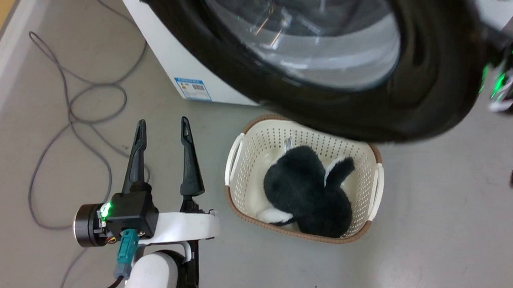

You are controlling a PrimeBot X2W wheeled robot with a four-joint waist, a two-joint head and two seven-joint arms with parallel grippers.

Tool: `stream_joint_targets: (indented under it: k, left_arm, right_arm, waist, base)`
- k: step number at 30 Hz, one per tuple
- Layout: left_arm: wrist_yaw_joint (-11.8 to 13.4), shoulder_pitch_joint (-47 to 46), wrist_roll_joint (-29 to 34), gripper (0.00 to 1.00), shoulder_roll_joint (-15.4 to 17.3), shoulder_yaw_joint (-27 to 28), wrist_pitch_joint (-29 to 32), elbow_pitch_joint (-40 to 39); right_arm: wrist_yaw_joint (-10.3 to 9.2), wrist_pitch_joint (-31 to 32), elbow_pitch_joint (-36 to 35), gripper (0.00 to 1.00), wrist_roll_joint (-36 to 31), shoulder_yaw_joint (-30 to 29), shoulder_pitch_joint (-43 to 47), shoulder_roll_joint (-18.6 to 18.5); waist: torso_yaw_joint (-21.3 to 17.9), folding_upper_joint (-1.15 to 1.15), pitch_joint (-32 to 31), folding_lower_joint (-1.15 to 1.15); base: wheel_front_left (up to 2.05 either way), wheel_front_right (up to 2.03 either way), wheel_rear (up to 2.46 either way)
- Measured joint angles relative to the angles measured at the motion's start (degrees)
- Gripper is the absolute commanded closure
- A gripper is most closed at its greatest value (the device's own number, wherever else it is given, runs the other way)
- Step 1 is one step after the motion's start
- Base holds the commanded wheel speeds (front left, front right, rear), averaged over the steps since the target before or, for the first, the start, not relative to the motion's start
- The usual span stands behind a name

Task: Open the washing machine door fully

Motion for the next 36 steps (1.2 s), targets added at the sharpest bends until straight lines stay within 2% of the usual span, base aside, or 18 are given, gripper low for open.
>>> stream_joint_targets:
  k: [5,7,17,29,36]
  left_arm:
    - [-0.49,1.24,0.27,0.00,-0.01,0.53,0.00,0.16]
    - [-0.96,2.42,0.52,0.00,0.00,0.70,0.00,0.46]
    - [-1.58,4.64,1.00,0.00,-0.01,1.18,0.00,1.22]
    - [-2.60,7.39,1.52,0.00,-0.01,1.93,0.00,2.07]
    - [-2.99,8.28,1.59,0.00,-0.01,2.25,0.00,2.36]
  right_arm:
    - [-0.01,2.88,-3.32,1.00,0.22,1.87,4.90,0.81]
    - [-0.01,5.49,-7.06,1.00,1.33,3.45,8.95,1.88]
    - [-0.01,10.45,-18.15,1.00,3.34,8.27,19.87,6.21]
    - [0.00,13.47,-25.51,1.00,4.24,14.18,31.00,11.21]
    - [0.00,12.90,-28.89,1.00,4.22,15.53,35.26,13.57]
  waist:
    - [-0.60,0.00,-1.74,0.00]
    - [-0.95,0.00,-3.29,0.00]
    - [-0.78,0.00,-6.94,0.00]
    - [0.51,0.00,-10.86,-0.01]
    - [1.13,0.00,-12.51,-0.01]
  base:
    - [0.00,0.00,0.00]
    - [0.00,0.00,0.00]
    - [0.00,0.00,0.00]
    - [0.00,0.00,0.00]
    - [0.00,0.00,0.00]
